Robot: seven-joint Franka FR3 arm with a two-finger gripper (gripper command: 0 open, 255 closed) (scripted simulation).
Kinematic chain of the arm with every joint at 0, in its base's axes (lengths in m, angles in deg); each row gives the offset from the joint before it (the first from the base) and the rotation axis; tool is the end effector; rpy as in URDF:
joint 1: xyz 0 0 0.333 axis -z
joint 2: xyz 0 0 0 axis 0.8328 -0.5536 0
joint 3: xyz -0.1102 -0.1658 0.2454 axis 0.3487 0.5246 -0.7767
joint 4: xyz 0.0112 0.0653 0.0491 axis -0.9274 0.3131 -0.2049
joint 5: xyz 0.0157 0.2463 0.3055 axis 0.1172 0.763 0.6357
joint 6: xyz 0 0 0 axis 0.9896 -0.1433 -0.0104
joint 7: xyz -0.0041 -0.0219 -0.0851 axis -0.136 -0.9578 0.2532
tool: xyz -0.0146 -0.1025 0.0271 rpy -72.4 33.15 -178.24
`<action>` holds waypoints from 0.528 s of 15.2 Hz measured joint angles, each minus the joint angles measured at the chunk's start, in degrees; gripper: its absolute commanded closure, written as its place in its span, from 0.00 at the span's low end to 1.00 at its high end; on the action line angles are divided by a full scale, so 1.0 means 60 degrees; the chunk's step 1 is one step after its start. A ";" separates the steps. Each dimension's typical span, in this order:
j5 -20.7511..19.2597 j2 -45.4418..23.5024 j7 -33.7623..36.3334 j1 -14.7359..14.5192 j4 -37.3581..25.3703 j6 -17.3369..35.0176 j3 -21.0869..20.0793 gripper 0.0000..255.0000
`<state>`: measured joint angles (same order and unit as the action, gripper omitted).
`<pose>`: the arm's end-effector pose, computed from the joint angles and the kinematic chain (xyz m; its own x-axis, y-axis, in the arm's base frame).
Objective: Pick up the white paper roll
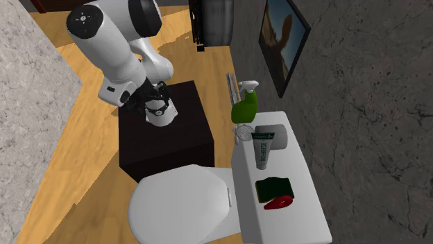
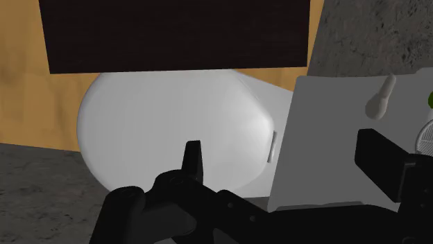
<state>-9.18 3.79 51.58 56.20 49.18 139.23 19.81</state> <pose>0.3056 0.0094 0.5632 0.9889 0.0630 -0.1347 0.0441 -0.9893 -0.1392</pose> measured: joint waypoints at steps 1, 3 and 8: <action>0.0000 0.0000 0.0000 0.0000 0.0000 0.0000 0.0000 0.00; 0.0398 -0.0048 -0.0020 -0.0098 0.0260 0.0348 0.0066 0.00; 0.2004 -0.0437 -0.0418 -0.0532 0.1246 0.1870 0.0382 0.00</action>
<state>2.85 1.16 49.07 53.01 56.66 150.45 22.10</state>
